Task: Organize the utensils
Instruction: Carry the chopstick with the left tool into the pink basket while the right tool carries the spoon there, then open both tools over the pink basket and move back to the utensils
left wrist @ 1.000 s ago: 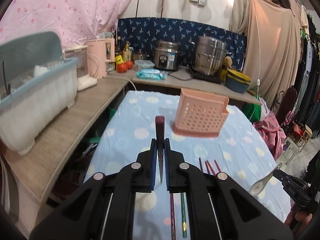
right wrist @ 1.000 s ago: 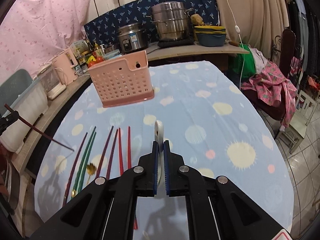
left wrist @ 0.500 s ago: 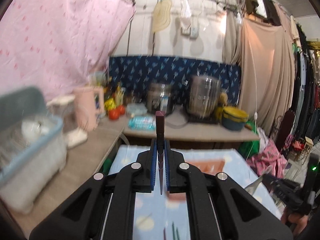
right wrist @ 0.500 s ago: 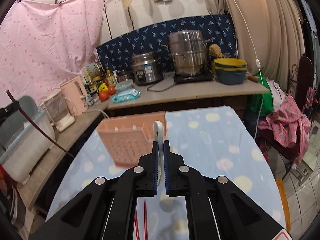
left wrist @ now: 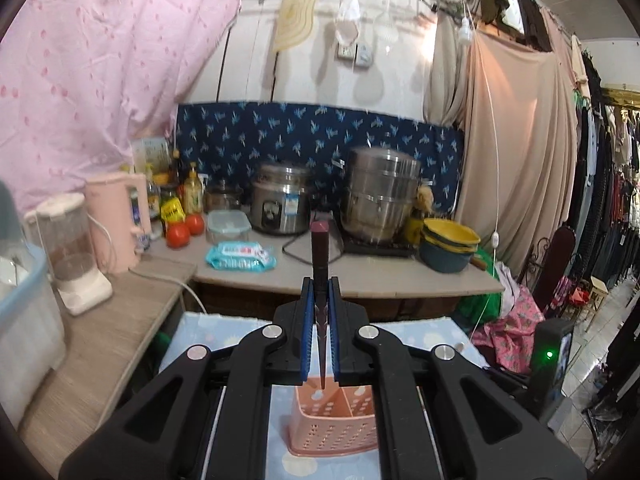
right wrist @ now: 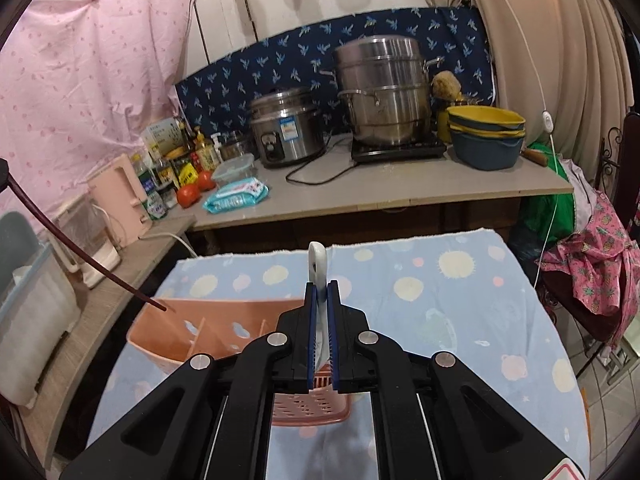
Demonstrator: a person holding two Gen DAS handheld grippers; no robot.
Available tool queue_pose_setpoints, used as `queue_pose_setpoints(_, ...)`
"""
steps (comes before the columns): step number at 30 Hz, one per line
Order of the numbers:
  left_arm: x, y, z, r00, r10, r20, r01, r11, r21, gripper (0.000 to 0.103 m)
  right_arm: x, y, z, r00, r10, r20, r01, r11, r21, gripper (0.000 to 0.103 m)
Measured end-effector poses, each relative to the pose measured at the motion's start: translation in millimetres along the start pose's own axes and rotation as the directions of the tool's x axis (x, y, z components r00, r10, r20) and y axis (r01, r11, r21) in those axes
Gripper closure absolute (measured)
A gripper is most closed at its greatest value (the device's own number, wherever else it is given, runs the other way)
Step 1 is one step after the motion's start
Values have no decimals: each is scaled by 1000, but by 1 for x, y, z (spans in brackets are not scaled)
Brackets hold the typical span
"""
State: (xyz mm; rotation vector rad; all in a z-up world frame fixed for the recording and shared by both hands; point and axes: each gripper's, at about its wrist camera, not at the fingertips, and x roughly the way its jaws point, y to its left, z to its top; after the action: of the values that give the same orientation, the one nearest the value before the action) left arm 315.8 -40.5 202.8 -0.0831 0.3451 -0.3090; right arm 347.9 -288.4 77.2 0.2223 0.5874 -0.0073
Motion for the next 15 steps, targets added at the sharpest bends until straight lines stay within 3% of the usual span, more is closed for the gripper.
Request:
queue_pose_setpoints(8,21,10,-28,997,31,-74,-33,999,-17,94,28,1,-19,998,-13,-58,12,1000,-6,97)
queue_pose_setpoints(9,22,12,-30,996,42,-80,-44,999,-19,89,27,0,-21,998,-18,-52,18,1000,-5,97)
queue_pose_setpoints(11,20,18,-35,992,93,-83,-96,995,-25,51,16,1,-25,999,-39,-27,39,999,-15,94)
queue_pose_setpoints(15,7,32,-48,986,139,-88,-143,989,-43,47,-10,-3,-32,999,-41,2,41,999,-2,77)
